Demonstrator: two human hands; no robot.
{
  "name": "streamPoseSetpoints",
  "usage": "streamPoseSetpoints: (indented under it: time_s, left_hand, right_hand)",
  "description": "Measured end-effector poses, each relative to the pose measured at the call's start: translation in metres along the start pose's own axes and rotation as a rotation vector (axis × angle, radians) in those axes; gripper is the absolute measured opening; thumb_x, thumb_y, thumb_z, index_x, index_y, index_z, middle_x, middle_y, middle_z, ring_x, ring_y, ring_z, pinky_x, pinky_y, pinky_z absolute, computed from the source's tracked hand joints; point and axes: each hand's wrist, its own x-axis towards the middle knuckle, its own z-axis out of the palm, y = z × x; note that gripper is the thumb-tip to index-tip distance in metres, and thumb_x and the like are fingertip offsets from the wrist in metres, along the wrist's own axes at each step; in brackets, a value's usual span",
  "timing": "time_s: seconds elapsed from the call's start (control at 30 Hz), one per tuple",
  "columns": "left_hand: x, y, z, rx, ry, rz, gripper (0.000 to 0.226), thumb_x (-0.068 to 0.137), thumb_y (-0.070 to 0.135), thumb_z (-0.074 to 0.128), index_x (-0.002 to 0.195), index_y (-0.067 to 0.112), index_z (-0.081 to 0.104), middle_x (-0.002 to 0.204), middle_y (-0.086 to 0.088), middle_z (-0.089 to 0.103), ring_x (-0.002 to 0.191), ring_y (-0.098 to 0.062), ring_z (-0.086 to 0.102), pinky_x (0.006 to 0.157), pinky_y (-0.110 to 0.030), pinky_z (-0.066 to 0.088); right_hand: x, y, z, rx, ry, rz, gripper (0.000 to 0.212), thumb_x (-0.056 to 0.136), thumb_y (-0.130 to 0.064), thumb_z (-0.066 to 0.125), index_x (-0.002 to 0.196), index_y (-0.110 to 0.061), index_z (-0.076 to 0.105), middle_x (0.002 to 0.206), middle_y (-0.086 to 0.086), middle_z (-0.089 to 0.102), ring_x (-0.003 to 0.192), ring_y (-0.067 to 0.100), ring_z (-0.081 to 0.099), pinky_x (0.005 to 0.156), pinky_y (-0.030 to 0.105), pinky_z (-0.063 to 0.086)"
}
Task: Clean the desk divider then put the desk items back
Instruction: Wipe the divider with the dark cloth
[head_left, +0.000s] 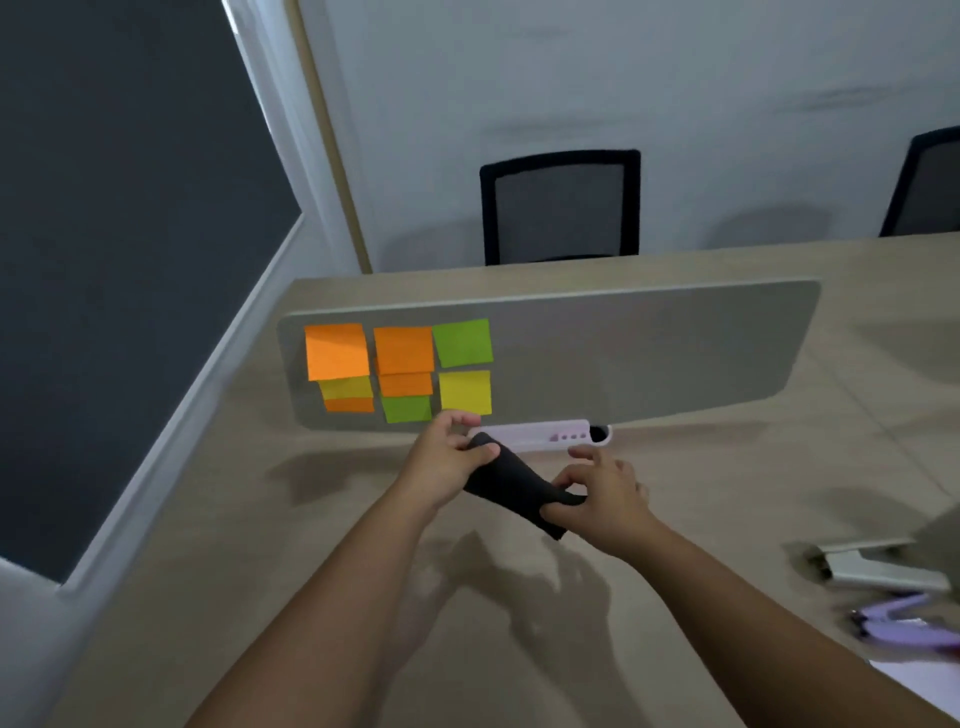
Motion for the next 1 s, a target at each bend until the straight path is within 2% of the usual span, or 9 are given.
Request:
streamPoseSetpoints:
  time_s: [0.13, 0.23, 0.33, 0.43, 0.57, 0.73, 0.87, 0.93, 1.0]
  left_hand:
    - [0.033, 0.05, 0.034, 0.15, -0.143, 0.203, 0.034, 0.077, 0.01, 0.073, 0.098, 0.03, 0.055, 0.086, -0.01, 0.069, 0.077, -0.023, 0.066, 0.07, -0.041, 0.054]
    - [0.057, 0.08, 0.049, 0.377, -0.14, 0.382, 0.032, 0.076, 0.023, 0.074, 0.096, 0.037, 0.054, 0.086, -0.002, 0.07, 0.086, -0.021, 0.066, 0.082, -0.042, 0.054]
    - [0.078, 0.104, 0.041, 0.601, 0.058, 0.66, 0.021, 0.081, 0.035, 0.068, 0.1, 0.033, 0.058, 0.091, 0.013, 0.067, 0.094, -0.013, 0.058, 0.083, -0.034, 0.045]
    - [0.105, 0.113, 0.023, 0.858, 0.324, 0.813, 0.021, 0.089, 0.04, 0.054, 0.107, 0.029, 0.06, 0.106, 0.01, 0.06, 0.102, -0.017, 0.049, 0.084, -0.035, 0.037]
    - [0.142, 0.095, 0.011, 1.007, 0.402, 0.706, 0.034, 0.096, 0.043, 0.039, 0.117, 0.029, 0.061, 0.119, 0.006, 0.062, 0.112, -0.021, 0.049, 0.093, -0.037, 0.033]
    - [0.15, 0.074, 0.014, 0.977, 0.506, 0.721, 0.04, 0.099, 0.043, 0.029, 0.11, 0.03, 0.065, 0.109, 0.011, 0.068, 0.109, -0.018, 0.055, 0.098, -0.036, 0.029]
    - [0.151, 0.073, 0.02, 0.939, 0.591, 0.75, 0.038, 0.098, 0.04, 0.032, 0.106, 0.029, 0.067, 0.101, 0.009, 0.069, 0.104, -0.019, 0.057, 0.091, -0.034, 0.028]
    - [0.15, 0.073, 0.021, 0.921, 0.602, 0.759, 0.037, 0.098, 0.039, 0.033, 0.105, 0.029, 0.068, 0.1, 0.009, 0.069, 0.102, -0.019, 0.057, 0.089, -0.034, 0.028]
    - [0.151, 0.072, 0.022, 0.911, 0.597, 0.756, 0.038, 0.098, 0.039, 0.033, 0.105, 0.029, 0.069, 0.1, 0.01, 0.07, 0.102, -0.018, 0.057, 0.088, -0.033, 0.027]
  right_hand:
    - [0.031, -0.012, -0.019, 0.399, 0.013, -0.083, 0.044, 0.071, -0.032, 0.077, 0.105, -0.03, 0.051, 0.104, -0.012, 0.057, 0.098, 0.014, 0.058, 0.076, 0.027, 0.046]
    - [0.059, -0.018, -0.021, 0.536, 0.304, -0.012, 0.02, 0.079, -0.028, 0.069, 0.088, -0.024, 0.052, 0.084, -0.005, 0.064, 0.078, 0.017, 0.062, 0.064, 0.033, 0.048]
    - [0.073, -0.014, -0.025, 0.771, 0.552, 0.044, 0.016, 0.081, -0.021, 0.067, 0.08, -0.025, 0.051, 0.075, -0.001, 0.063, 0.071, 0.019, 0.061, 0.062, 0.033, 0.046]
    - [0.085, -0.01, -0.021, 0.897, 0.776, 0.019, 0.021, 0.083, -0.015, 0.066, 0.083, -0.024, 0.048, 0.081, 0.005, 0.059, 0.073, 0.023, 0.057, 0.062, 0.029, 0.044]
    - [0.13, -0.026, -0.005, 0.702, 0.865, -0.188, 0.022, 0.08, -0.028, 0.067, 0.086, -0.02, 0.048, 0.085, 0.005, 0.051, 0.076, 0.019, 0.051, 0.068, 0.031, 0.045]
    - [0.178, -0.041, 0.029, 0.286, 0.903, -0.399, 0.029, 0.086, -0.031, 0.061, 0.104, -0.012, 0.051, 0.101, 0.014, 0.054, 0.09, 0.024, 0.049, 0.074, 0.03, 0.046]
    - [0.193, -0.014, 0.032, 0.008, 0.984, -0.537, 0.042, 0.074, -0.007, 0.069, 0.11, -0.015, 0.051, 0.102, 0.01, 0.044, 0.078, 0.03, 0.044, 0.062, 0.036, 0.048]
    - [0.194, 0.011, 0.013, -0.049, 1.008, -0.537, 0.031, 0.078, -0.008, 0.065, 0.104, -0.015, 0.05, 0.098, 0.01, 0.042, 0.075, 0.031, 0.04, 0.06, 0.039, 0.044]
    - [0.192, 0.042, -0.011, 0.076, 1.066, -0.399, 0.019, 0.086, -0.017, 0.052, 0.104, -0.014, 0.047, 0.105, 0.017, 0.047, 0.085, 0.035, 0.044, 0.073, 0.041, 0.042]
